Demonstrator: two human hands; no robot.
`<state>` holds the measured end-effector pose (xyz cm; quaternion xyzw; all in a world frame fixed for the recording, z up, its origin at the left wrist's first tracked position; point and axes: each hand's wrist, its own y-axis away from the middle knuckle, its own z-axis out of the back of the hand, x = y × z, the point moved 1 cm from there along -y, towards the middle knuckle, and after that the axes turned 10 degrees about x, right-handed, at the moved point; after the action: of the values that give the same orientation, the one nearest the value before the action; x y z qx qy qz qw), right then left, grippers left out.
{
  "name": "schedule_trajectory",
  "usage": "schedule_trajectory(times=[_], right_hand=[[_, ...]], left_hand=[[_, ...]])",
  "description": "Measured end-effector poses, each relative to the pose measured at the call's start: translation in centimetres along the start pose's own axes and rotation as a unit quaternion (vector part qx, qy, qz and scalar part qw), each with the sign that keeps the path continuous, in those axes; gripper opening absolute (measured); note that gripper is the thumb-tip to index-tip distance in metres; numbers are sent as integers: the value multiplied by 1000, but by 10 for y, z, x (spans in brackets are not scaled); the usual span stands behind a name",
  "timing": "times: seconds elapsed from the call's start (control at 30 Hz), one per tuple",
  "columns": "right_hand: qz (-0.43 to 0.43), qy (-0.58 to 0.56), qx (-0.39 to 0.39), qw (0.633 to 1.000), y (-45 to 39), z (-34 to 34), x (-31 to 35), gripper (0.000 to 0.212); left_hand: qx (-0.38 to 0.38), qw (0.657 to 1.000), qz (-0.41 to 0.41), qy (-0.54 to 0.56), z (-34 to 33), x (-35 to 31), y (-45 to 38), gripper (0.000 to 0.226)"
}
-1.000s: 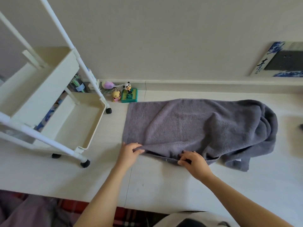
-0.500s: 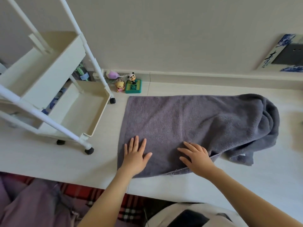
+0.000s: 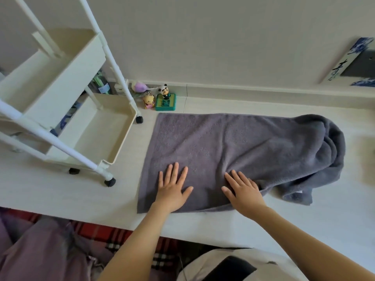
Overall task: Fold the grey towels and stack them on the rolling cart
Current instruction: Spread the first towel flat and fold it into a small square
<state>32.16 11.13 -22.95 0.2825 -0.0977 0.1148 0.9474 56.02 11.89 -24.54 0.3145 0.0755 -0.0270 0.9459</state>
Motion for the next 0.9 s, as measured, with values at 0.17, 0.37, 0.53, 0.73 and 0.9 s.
schedule_trajectory(times=[0.17,0.37,0.53,0.73,0.9], right_hand=[[11,1,-248,969,24,18,-38,47],[-63,-69,-264,960,28,17,-79,46],[-27,-44,-231,972,30,17,-115,40],[-32,-41,-275,960,46,22,-138,31],[24,-77,-241,967,41,20,-146,41]], left_hand=[[12,999,14,34,29,-11,-11,64],[-3,986,-145,80,17,-94,-21,61],[-20,993,-116,-25,-3,-103,-35,65],[-128,962,-198,138,11,-141,-33,56],[-63,954,-216,198,2,-179,-34,42]])
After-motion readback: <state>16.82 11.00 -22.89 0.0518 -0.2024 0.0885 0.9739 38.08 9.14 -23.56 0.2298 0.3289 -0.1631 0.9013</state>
